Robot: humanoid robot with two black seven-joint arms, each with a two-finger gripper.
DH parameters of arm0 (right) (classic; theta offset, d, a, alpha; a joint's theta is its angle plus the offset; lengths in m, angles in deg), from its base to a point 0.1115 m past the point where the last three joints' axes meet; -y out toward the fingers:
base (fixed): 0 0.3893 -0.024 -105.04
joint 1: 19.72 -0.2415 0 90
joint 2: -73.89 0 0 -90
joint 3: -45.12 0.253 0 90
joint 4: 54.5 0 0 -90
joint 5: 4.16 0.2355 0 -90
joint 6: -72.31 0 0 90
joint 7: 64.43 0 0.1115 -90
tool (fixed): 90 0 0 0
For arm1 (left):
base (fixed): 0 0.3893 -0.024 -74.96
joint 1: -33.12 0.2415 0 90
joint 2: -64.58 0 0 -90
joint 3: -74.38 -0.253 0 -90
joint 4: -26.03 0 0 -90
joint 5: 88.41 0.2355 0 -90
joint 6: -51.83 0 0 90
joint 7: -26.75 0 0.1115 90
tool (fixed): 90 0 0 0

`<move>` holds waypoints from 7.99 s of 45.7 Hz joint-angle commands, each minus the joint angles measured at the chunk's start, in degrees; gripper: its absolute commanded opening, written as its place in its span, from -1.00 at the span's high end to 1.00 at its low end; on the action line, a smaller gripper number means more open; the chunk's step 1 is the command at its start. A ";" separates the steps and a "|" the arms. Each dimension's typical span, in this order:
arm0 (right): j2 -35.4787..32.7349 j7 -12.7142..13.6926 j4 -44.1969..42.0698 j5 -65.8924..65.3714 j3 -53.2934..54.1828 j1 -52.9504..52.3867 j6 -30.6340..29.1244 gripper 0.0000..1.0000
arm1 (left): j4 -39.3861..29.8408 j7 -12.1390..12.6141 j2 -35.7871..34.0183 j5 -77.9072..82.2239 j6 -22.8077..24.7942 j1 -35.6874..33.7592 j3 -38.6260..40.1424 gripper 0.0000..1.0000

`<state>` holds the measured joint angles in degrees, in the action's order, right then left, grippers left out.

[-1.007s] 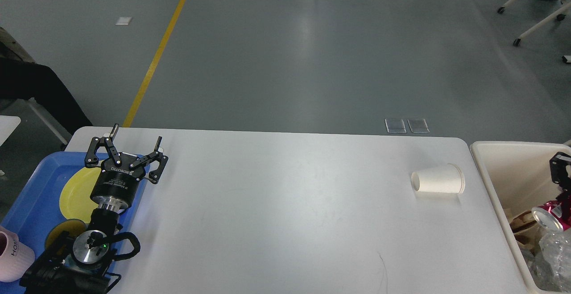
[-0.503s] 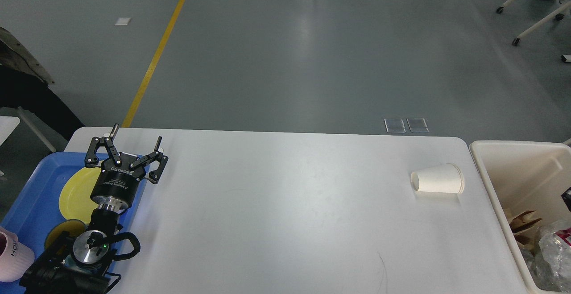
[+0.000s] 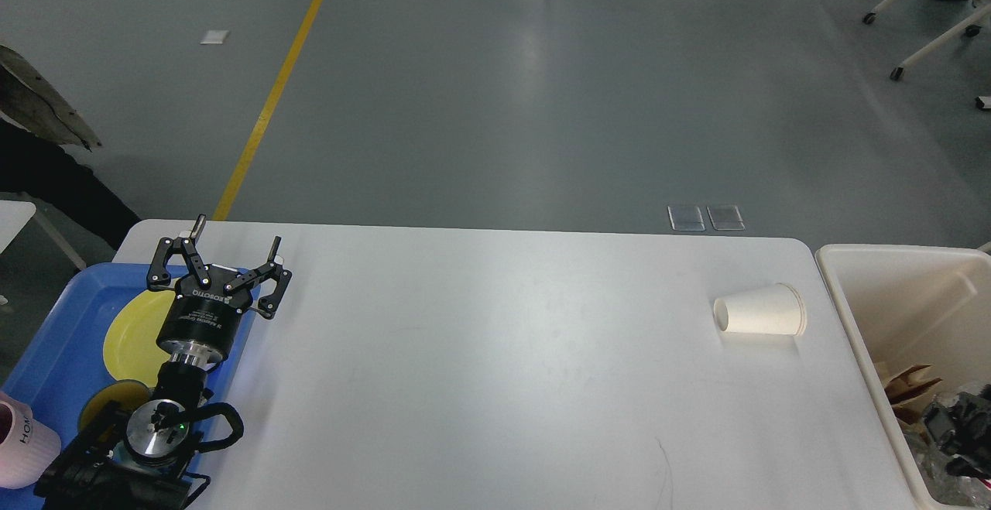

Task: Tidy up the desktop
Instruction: 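Release the red wrapper in the bin and withdraw, then move the right gripper over the white paper cup, then grasp the white paper cup with the right gripper, then lift the white cup and carry it into the bin, then release the cup in the bin and withdraw the right gripper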

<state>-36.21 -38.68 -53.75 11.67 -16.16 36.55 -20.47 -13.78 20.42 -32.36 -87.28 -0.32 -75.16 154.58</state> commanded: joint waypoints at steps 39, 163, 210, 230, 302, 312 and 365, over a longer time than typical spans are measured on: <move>-2.47 -0.09 12.24 -0.36 0.11 -11.42 2.34 -1.00 | 0.00 0.00 0.00 0.01 -0.06 0.00 -0.05 -0.93; 2.96 -15.47 33.80 28.64 1.17 -35.97 -12.61 -0.98 | 0.00 0.00 0.00 0.01 0.03 0.00 -0.05 -0.94; 8.15 -15.56 13.22 27.16 21.56 -19.00 -3.11 -0.87 | 0.00 0.00 0.00 0.01 0.02 0.00 -0.05 -0.94; 9.38 -15.82 13.05 27.06 21.56 -17.77 -1.01 -0.87 | 0.00 0.00 0.00 0.01 -0.06 0.00 -0.05 -0.93; 0.95 -3.07 39.13 -5.72 13.75 -42.36 -12.15 1.00 | 0.00 0.09 0.00 0.01 0.03 0.00 -0.05 -0.93; 0.15 -3.87 60.40 -5.63 -2.77 -66.78 -25.07 1.00 | 0.00 0.09 0.00 0.01 0.03 0.00 -0.05 -0.94; -27.09 -12.57 72.31 -14.95 -26.26 -90.83 -30.10 1.00 | 0.00 0.00 0.00 0.01 -0.06 0.00 -0.05 -0.94</move>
<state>-59.01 -51.26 27.42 -1.91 -44.29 -62.87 -50.87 -13.79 20.42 -32.36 -87.27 -0.35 -75.16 154.53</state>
